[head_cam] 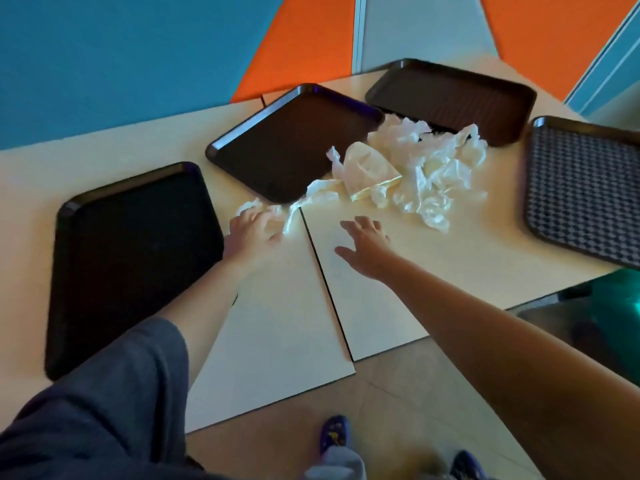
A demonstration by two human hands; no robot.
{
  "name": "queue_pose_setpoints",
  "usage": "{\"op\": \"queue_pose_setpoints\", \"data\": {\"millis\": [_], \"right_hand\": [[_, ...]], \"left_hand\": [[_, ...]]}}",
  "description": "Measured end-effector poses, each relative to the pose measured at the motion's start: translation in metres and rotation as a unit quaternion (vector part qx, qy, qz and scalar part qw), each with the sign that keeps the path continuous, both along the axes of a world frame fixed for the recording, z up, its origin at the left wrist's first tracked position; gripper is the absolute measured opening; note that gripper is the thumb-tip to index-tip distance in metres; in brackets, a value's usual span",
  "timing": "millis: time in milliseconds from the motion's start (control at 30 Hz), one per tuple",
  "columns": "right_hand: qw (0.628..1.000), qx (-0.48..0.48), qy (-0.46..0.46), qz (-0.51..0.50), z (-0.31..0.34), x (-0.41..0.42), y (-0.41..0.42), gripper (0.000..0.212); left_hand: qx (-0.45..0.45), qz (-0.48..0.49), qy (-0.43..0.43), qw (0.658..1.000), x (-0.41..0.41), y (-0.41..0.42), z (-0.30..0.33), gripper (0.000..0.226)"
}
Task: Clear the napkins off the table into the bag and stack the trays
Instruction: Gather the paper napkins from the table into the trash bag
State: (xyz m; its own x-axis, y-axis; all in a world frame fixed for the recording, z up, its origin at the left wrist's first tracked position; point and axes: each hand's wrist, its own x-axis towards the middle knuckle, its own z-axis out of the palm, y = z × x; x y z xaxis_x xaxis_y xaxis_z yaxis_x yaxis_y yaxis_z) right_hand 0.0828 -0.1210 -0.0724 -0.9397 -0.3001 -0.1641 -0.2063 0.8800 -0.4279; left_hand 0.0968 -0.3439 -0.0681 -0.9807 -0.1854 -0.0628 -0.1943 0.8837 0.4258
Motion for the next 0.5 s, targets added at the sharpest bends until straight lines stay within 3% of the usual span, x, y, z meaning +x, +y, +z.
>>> {"op": "queue_pose_setpoints", "data": {"millis": [300,500], "right_hand": [[0.998,0.026,0.001,0.048,-0.023,-0.051,-0.066,0.068],[0.995,0.031,0.001,0.095,-0.038,-0.079,-0.097,0.056]], "left_hand": [[0.026,0.065,-0.066,0.995,-0.043,-0.022,-0.021,0.052],[0.033,0.047,-0.061,0.996,-0.063,-0.013,-0.041,0.047]]}}
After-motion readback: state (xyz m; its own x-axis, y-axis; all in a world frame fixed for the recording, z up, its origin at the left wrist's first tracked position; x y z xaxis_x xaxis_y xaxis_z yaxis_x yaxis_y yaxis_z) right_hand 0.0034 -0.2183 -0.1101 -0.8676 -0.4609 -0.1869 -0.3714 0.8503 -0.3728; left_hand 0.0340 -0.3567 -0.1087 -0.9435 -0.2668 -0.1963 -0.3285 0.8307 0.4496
